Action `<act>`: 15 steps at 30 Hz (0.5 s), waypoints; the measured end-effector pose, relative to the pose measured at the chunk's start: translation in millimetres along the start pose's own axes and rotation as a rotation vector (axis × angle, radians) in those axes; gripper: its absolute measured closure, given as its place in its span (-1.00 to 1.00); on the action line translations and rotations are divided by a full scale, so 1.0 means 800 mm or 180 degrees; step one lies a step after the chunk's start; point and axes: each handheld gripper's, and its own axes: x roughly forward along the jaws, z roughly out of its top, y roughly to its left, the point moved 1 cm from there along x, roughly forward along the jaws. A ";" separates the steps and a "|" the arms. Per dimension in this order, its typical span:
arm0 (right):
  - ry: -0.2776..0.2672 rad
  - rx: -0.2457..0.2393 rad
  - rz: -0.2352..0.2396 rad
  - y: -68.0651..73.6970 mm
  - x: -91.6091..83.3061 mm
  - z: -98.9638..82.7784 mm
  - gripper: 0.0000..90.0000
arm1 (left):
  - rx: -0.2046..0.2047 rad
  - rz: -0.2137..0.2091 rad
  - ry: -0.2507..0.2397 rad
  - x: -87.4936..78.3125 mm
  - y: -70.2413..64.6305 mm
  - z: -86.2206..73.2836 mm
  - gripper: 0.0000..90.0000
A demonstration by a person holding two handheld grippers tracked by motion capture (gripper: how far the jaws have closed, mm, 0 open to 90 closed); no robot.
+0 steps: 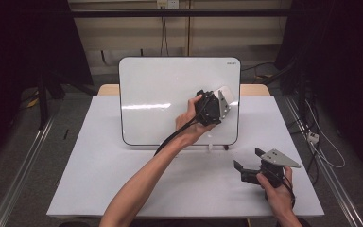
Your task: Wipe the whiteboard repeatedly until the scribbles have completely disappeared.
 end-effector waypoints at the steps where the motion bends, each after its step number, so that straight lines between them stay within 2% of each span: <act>1: 0.0000 0.0002 0.0003 0.000 0.000 0.000 -0.86 | -0.0007 -0.0008 -0.0020 -0.001 0.000 -0.001 -0.31; 5: 0.0002 -0.0004 -0.0003 0.000 0.001 0.000 -0.86 | -0.0028 -0.0048 0.0029 0.000 0.006 0.001 -0.31; 8: 0.0003 -0.0004 -0.0012 0.000 0.001 0.000 -0.86 | -0.0070 -0.0002 0.0022 -0.002 0.012 0.000 -0.31; 15: 0.0005 0.0000 -0.0006 0.000 0.000 0.000 -0.86 | -0.0230 0.0114 0.0020 -0.010 0.040 -0.008 -0.31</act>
